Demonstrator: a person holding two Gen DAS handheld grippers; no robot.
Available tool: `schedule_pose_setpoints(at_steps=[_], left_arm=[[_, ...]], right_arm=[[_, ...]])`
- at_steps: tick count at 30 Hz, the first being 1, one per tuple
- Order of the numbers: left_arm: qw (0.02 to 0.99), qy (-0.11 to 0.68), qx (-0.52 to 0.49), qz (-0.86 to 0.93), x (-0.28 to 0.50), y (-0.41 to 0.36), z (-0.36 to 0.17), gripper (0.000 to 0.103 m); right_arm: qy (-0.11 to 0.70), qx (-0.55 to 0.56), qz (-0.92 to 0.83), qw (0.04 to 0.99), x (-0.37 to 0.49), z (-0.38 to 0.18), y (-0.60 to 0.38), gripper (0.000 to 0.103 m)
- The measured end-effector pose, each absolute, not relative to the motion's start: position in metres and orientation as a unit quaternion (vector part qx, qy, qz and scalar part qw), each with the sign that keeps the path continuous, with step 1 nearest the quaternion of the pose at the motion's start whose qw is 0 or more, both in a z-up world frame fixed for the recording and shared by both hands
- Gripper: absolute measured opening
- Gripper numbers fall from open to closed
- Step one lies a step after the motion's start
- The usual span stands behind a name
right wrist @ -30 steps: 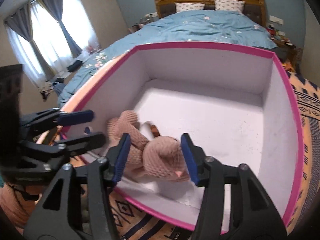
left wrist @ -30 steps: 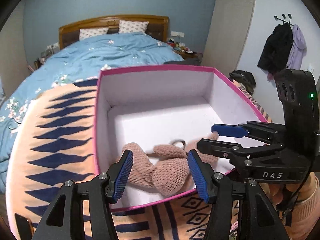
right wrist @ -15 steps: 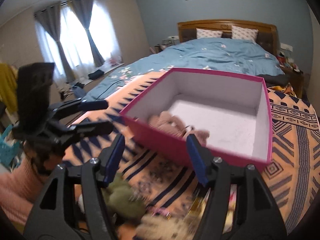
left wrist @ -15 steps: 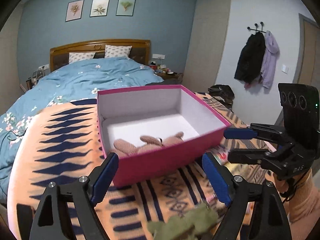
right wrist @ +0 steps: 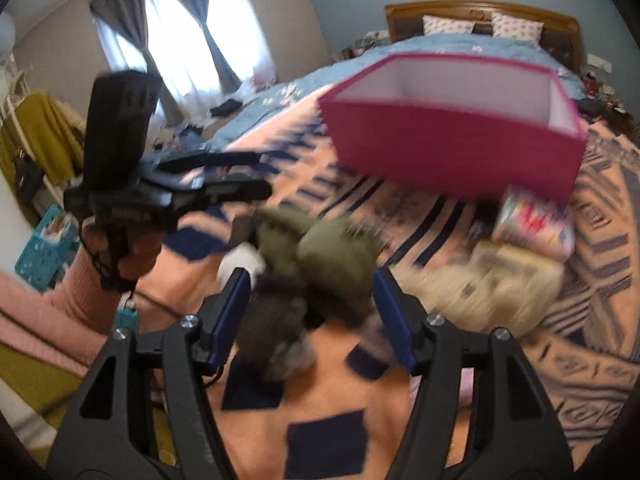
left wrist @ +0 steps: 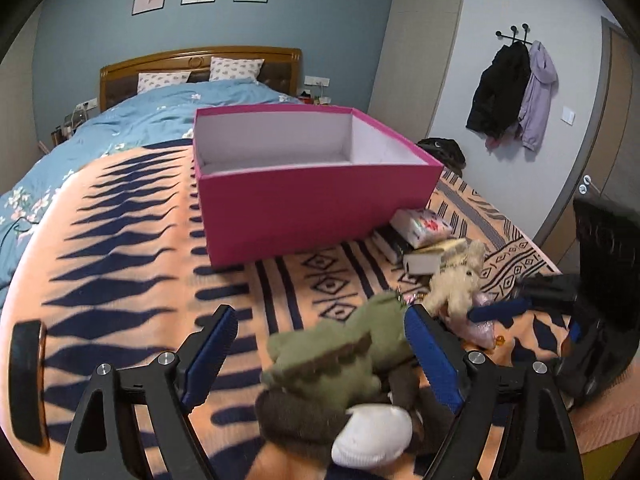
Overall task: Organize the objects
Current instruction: 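Grasp the brown knitted plush with white face using the left gripper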
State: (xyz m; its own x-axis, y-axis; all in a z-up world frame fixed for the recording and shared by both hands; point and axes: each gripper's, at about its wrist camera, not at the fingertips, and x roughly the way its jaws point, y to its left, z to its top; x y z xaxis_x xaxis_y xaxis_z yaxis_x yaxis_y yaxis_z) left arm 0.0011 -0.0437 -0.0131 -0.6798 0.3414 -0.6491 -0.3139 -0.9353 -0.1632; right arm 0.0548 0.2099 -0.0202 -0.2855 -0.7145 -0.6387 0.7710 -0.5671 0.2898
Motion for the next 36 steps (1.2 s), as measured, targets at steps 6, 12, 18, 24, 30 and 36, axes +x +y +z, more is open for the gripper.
schedule_pose_setpoints(at_steps=[6,12,18,24,30,36], left_arm=[[0.165,-0.013,-0.361,0.918,0.014,-0.044,-0.02,0.087],[0.164,-0.025,-0.369,0.914,0.015,-0.048,-0.027,0.087],[0.168,-0.035,-0.371,0.913,0.015,-0.052,-0.029,0.087],[0.184,-0.041,-0.365,0.912,0.018,-0.052,-0.026,0.087],[0.216,-0.022,-0.357,0.909,0.019,-0.04,-0.023,0.087],[0.231,-0.014,-0.361,0.903,0.003,-0.025,-0.025,0.087]], right_arm=[[0.062,0.415,-0.776,0.471,0.074,-0.055,0.186,0.065],[0.056,0.43,-0.767,0.473,0.073,-0.072,0.172,0.059],[0.053,0.402,-0.782,0.473,0.069,-0.055,0.177,0.053],[0.039,0.372,-0.802,0.465,0.052,-0.028,0.19,0.053],[0.016,0.364,-0.807,0.464,0.03,-0.013,0.2,0.053],[0.011,0.361,-0.804,0.473,0.015,-0.005,0.203,0.053]])
